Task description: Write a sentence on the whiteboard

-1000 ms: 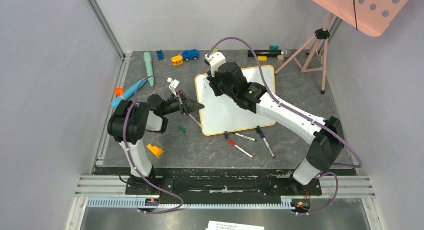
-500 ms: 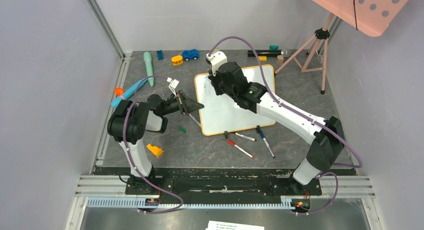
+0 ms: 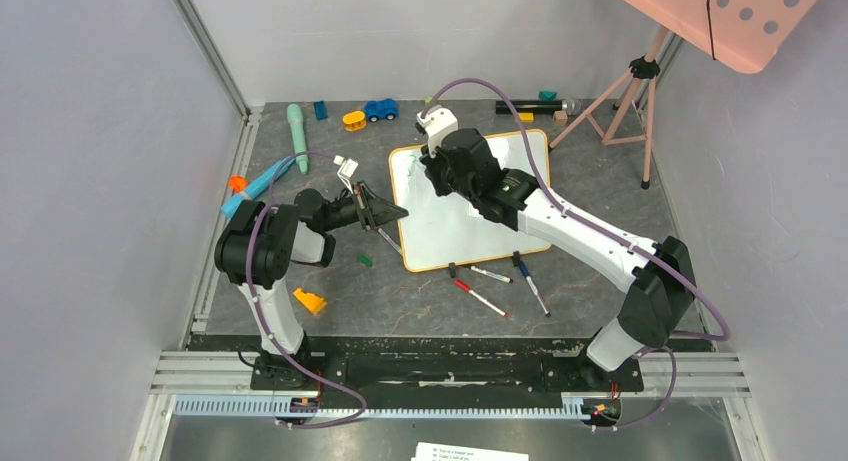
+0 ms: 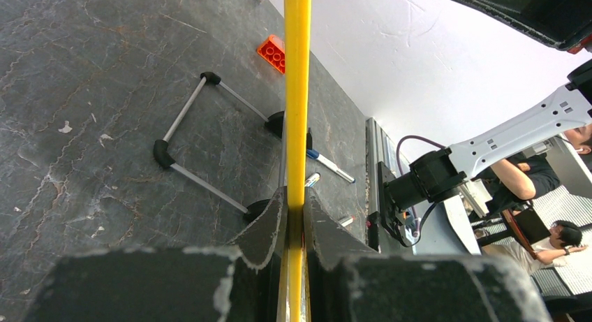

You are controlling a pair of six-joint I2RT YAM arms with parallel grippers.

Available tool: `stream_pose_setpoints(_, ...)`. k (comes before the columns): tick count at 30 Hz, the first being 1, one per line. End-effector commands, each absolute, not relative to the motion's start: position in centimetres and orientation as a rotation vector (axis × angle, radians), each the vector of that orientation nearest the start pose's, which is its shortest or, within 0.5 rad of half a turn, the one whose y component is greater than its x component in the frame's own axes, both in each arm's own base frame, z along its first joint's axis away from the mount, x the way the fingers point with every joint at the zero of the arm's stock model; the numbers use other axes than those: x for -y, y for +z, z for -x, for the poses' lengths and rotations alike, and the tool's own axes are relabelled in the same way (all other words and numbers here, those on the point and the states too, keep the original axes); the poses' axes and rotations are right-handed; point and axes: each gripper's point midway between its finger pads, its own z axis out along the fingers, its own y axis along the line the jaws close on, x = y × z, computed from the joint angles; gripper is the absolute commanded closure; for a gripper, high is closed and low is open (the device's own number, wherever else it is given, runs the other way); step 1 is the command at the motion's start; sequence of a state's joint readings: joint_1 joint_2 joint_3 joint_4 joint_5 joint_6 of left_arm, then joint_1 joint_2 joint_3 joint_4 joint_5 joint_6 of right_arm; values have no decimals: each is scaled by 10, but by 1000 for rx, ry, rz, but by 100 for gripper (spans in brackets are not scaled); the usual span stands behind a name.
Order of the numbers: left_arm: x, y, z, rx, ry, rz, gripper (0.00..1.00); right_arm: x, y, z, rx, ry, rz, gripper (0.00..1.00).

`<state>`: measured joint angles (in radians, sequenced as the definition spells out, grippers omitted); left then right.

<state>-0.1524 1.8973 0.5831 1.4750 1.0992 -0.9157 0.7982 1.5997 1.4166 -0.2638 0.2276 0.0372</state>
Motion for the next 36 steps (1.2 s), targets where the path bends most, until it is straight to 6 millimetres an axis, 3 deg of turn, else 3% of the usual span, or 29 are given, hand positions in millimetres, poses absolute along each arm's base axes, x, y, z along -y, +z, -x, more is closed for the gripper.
stream_pose_setpoints(1, 222, 159, -320, -1567, -1530, -524, 98, -320, 252, -361, -1913, 350, 618, 100)
stream_pose_setpoints(12, 222, 159, -320, -1564, -1529, -526, 98, -332, 258, -364, -1885, 390, 636, 100)
stream_pose_setpoints(25, 222, 159, -321, -1566, -1529, -520, 98, -333, 252, -364, -1896, 387, 650, 100)
stream_pose_setpoints(31, 222, 158, -321, -1568, -1530, -519, 98, -339, 270, -360, -1850, 445, 657, 100)
stream_pose_setpoints(36, 222, 159, -321, -1568, -1531, -519, 98, -330, 295, -360, -1797, 451, 610, 100)
